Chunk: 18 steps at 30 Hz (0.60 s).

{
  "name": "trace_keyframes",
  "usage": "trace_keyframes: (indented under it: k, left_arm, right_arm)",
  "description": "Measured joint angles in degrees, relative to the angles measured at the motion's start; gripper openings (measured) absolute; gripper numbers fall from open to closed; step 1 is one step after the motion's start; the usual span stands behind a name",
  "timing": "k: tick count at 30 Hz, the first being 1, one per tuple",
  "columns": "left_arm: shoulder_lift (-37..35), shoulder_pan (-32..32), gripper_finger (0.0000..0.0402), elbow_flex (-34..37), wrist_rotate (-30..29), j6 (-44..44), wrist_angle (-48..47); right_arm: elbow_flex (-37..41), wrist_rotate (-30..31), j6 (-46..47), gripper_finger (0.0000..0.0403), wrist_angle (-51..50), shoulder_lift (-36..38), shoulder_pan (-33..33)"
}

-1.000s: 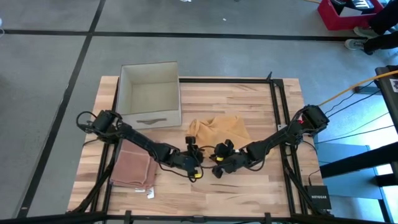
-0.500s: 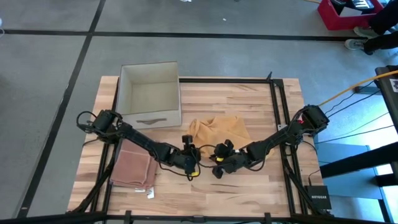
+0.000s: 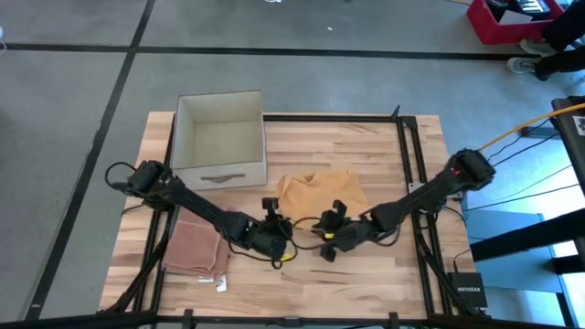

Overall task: Fold towel
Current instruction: Fold the yellow towel

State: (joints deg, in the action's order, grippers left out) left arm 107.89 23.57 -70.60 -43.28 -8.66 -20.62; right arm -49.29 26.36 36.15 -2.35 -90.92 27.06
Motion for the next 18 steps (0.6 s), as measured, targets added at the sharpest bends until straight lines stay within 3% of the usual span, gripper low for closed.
trace_keyframes:
  k: [5,10,18]
  left_arm:
    - [-4.0,2.3,0.0006,-2.1,-2.4,-0.9,-3.5]
    - [-8.9,4.2,0.0006,-3.3,-2.9,-6.2,-9.7]
    - [-16.4,6.7,0.0004,-3.5,-7.1,-12.4,-13.3]
  right_arm:
    - [-2.3,-0.5,-0.6,0.0133,-14.7,9.6,2.0]
    - [-3.2,-7.2,2.4,0.0171,-24.7,15.4,7.4]
    - [-3.1,-1.1,4.2,0.0178,-25.2,9.7,19.9]
